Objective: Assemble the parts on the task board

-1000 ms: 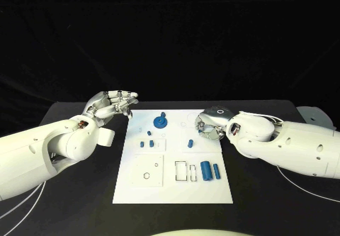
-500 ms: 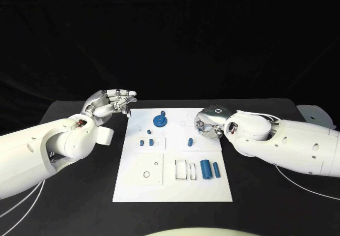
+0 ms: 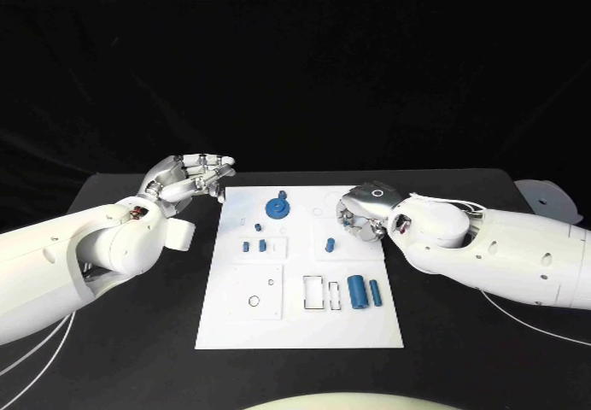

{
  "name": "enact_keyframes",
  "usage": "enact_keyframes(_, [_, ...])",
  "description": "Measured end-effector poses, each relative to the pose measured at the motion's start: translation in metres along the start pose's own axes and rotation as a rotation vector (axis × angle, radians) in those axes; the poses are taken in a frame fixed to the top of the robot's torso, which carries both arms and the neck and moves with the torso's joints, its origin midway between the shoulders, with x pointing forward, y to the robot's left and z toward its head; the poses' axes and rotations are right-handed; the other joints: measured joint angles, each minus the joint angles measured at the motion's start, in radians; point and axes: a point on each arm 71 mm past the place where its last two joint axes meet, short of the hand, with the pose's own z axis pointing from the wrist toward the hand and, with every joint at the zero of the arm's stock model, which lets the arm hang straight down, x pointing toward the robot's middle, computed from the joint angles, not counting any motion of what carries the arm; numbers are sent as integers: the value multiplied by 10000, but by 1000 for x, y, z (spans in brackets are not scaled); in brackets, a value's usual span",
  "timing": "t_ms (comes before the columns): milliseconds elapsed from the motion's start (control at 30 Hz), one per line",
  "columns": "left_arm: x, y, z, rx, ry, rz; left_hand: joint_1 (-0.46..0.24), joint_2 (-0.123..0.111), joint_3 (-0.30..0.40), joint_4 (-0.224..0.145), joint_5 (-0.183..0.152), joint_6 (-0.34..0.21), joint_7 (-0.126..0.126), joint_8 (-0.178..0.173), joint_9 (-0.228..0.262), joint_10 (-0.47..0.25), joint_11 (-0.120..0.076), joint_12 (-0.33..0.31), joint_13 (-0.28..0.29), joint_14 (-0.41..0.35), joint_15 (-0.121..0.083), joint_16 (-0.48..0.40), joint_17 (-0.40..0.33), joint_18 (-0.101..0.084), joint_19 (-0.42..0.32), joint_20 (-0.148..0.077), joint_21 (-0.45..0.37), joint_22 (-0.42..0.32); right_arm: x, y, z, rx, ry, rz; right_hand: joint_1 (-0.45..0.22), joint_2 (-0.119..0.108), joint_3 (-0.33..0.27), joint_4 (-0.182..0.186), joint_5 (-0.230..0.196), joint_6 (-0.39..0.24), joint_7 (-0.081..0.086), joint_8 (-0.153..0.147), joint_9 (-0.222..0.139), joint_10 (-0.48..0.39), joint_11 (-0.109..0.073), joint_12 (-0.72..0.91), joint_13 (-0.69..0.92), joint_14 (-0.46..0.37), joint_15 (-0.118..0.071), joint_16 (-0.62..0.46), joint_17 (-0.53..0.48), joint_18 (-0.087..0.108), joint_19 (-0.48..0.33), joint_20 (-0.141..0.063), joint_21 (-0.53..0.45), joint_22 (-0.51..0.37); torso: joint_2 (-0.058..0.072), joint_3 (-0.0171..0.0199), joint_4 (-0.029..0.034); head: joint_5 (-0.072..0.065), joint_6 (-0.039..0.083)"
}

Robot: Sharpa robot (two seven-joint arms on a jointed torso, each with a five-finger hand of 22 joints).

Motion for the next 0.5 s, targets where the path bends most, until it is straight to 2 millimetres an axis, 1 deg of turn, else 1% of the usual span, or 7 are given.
enact_keyframes(133, [-1,0,0,-30,-18,4,-39,-38,19,-20,0,-17,17,0,0,-5,5,0,0,0,0,0,0,-1,0,0,0,-4,1,0,-2,43,-118,28,-10,63,69,-81,-23,-2,-2,-1,25,0,0,-24,0,-36,-35,0,0,0,-27,-26,45,-1,-7,-2,6,-7,-12])
enact_keyframes(167, [-1,0,0,-38,-24,6,-38,-38,19,-20,0,-17,17,0,-1,-35,35,0,-1,0,0,0,0,-1,0,0,0,-3,1,0,-3,57,-154,42,-3,81,68,-127,-25,-2,-2,-2,29,1,0,-34,-5,-36,-35,0,0,1,-39,-38,45,-1,-7,-3,6,-10,-12])
enact_keyframes(233, [-1,0,0,-49,-31,8,-38,-38,20,-20,0,-17,16,0,-1,-36,37,37,10,-36,35,-38,-11,-1,0,0,-37,-3,1,0,-4,77,-206,63,9,93,69,-129,-27,-3,-2,-3,40,1,0,-62,-7,-36,-35,0,-1,0,-39,-38,85,-1,-8,-7,6,-16,-12])
enact_keyframes(333, [-2,0,0,-67,-40,11,-38,-38,48,-48,0,-37,37,0,-1,-36,37,37,10,-37,36,-38,-11,-1,0,0,-37,-12,1,1,-5,87,-312,107,10,92,69,-129,-24,-4,-3,-4,52,1,1,-73,-6,-36,-35,0,-1,1,-38,-38,107,-1,-10,-8,4,-22,6])
enact_keyframes(367, [-2,0,0,-71,-42,12,-38,-38,47,-48,0,-53,52,0,-1,-36,37,37,10,-37,36,-38,-11,-1,0,0,-37,-12,1,1,-6,87,-357,121,10,92,69,-129,-11,-3,-3,-4,55,1,1,-47,-4,-36,-35,0,-1,-17,-39,-38,107,-2,-12,-11,2,-22,11])
enact_keyframes(400, [-2,1,0,-77,-45,13,-38,-38,47,-48,0,-53,52,0,-1,-81,36,37,10,-37,36,-38,-11,-1,0,0,-37,-12,0,1,-6,83,-429,143,10,92,69,-129,2,-3,-3,-4,55,1,1,-47,0,-36,-35,0,-1,-110,-39,-38,108,-2,-12,-12,1,-22,13])
enact_keyframes(500, [-2,1,0,-91,-52,15,-38,-38,54,-54,0,-53,52,0,-1,-108,36,37,12,-37,36,-38,-16,0,0,0,-37,-15,-4,1,-8,60,-636,206,10,92,69,-129,3,-4,-4,-11,55,1,1,-47,8,-36,-35,0,-1,-115,-3,-73,107,-2,-13,-12,1,-23,23])
